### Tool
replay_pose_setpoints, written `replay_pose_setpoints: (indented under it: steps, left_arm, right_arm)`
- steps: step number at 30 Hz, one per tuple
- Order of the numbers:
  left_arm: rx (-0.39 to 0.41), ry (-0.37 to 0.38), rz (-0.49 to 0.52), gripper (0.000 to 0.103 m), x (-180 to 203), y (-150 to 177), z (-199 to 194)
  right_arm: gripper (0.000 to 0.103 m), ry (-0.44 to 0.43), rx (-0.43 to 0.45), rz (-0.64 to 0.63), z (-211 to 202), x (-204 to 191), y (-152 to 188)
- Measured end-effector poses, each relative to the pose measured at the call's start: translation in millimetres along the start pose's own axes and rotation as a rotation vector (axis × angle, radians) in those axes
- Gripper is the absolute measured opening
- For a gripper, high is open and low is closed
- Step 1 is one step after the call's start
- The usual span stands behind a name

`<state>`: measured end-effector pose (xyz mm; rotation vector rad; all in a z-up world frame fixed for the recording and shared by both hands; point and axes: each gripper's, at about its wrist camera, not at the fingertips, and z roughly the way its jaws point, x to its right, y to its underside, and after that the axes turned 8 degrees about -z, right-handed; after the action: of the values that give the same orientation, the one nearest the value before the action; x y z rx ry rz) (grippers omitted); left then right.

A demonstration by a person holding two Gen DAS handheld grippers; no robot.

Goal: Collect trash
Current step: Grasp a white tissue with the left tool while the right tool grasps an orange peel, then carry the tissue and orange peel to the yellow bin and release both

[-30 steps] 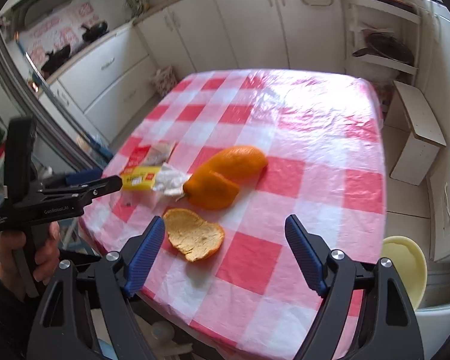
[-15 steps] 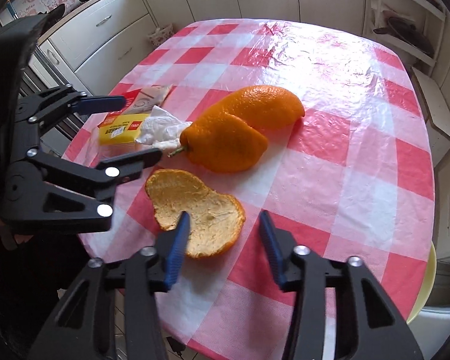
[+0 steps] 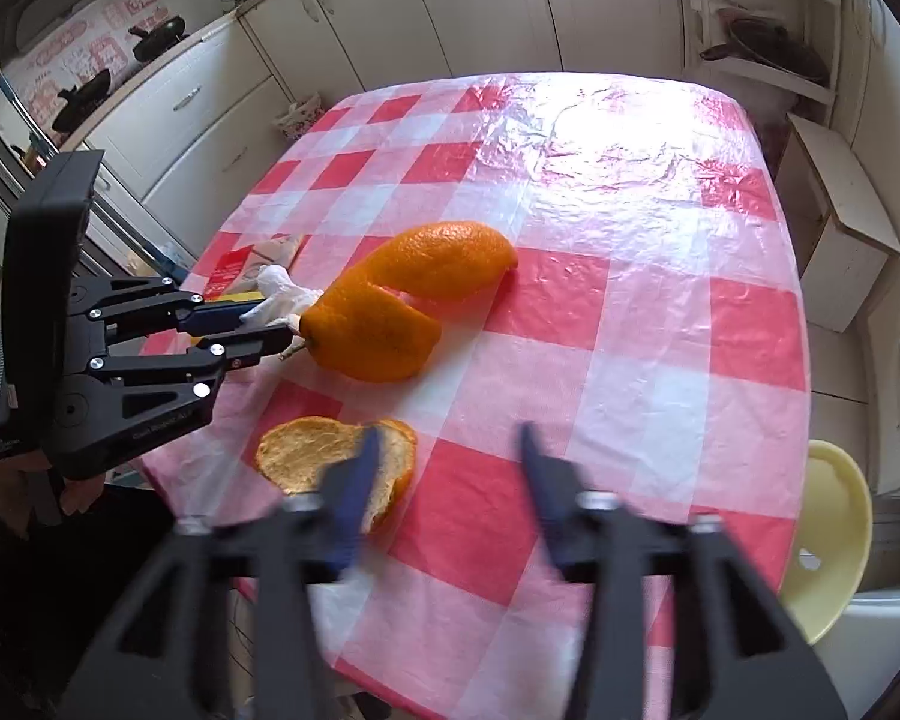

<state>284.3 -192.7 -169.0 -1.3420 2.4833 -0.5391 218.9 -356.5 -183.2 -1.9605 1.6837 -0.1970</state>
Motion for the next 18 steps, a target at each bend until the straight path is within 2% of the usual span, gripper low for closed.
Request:
replay_pose_setpoints:
  steps: [5, 6, 10, 14, 18]
  left_arm:
    - [0.039, 0.004, -0.066, 0.019, -16.0, 2.4, -20.8]
    - [0.049, 0.005, -0.087, 0.019, -21.3, 2.7, -24.8]
    - [0.074, 0.006, -0.207, 0.019, -48.1, 0.8, -30.5]
    - [0.091, -0.001, -0.304, 0.019, -68.0, 0.6, -32.8]
    - [0.123, 0.005, -0.332, 0.019, -73.2, 1.5, -39.9]
  right_arm:
    - [0.055, -0.029, -0.036, -0.047, 15.4, -16.9, 2.7]
    - [0.05, -0.026, -0.043, -0.054, 19.1, -19.4, 3.2]
    - [0.013, -0.018, -0.062, -0.094, 31.2, -31.0, 3.6]
    - [0.007, 0.009, -0.018, -0.116, 23.3, -34.7, -0.2]
    - [0.007, 0.058, 0.033, -0.094, 9.1, -23.0, -6.1]
